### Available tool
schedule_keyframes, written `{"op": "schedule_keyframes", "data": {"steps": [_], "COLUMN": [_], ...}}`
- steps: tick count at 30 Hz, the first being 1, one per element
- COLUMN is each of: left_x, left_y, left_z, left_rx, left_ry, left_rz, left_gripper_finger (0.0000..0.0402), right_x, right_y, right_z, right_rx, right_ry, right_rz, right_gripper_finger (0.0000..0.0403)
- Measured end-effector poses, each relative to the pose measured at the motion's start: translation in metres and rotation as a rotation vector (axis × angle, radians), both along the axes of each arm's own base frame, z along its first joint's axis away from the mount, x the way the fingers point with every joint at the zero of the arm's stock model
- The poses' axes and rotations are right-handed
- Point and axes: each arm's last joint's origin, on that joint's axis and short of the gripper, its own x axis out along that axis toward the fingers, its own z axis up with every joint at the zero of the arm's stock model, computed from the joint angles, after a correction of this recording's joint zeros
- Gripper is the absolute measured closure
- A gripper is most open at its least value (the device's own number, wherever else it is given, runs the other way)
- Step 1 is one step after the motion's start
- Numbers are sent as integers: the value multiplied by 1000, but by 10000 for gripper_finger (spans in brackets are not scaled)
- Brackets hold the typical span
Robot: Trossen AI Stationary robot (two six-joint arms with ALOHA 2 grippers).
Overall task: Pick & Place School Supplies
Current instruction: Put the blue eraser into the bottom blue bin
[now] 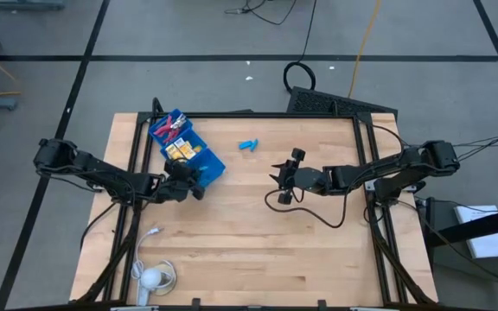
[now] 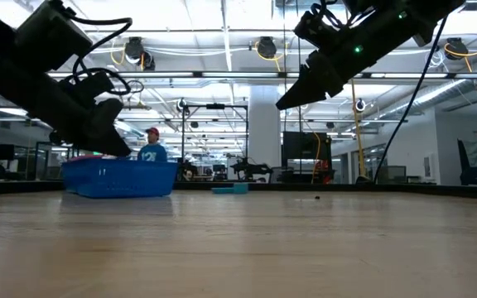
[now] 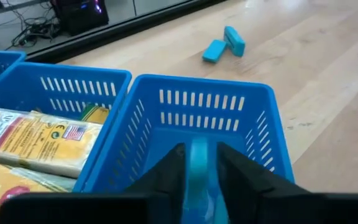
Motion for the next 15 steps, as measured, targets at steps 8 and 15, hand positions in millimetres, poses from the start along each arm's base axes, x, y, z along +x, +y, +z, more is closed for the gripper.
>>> {"op": "schedule_keyframes", "data": {"steps": [8, 15], "left_x": [0, 8], "left_y": [3, 0], "left_z": [0, 18], "left_rx": [-18, -57], "left_ry": [-22, -178], "left_rz": [26, -57], "left_gripper_finger": [222, 170], "right_x": [0, 2], "right_y": [0, -4], "right_z": [1, 3], "right_rx": [10, 53], "right_ry": [-12, -65], "right_rz": [-5, -42], "right_gripper_finger": [273, 273]}}
